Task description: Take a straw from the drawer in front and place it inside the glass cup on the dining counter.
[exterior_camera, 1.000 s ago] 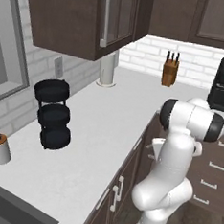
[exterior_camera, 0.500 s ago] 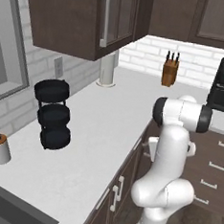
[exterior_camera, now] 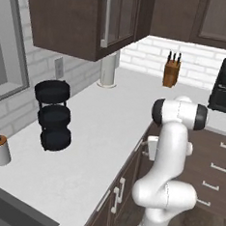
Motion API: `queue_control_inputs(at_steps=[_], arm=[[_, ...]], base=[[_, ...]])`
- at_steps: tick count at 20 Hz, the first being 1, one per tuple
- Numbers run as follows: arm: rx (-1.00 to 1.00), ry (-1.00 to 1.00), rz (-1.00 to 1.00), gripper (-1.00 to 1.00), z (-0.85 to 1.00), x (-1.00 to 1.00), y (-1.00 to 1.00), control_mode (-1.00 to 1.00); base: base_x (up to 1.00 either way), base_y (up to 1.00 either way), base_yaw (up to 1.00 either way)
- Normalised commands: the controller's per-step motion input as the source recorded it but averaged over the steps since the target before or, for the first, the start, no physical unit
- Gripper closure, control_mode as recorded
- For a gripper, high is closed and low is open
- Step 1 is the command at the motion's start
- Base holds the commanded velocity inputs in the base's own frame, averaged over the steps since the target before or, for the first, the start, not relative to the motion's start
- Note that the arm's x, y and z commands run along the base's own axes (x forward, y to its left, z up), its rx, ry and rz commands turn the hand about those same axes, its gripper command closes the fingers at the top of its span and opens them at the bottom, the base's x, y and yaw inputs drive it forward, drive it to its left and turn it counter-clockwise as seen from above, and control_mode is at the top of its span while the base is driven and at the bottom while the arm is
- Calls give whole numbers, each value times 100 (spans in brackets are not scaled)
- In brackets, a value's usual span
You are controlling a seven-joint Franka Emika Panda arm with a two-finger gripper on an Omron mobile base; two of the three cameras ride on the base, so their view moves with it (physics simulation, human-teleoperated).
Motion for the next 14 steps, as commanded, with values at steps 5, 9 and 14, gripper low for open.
queue_control_inputs(at_steps=[5,9,14], arm=[[2,0,0,-100,-19,33,0,-100],[3,0,0,-100,-17,29,0,-100],[7,0,0,-100,-18,25,-12,-100]], base=[[0,0,0],[0,0,0],[0,0,0]])
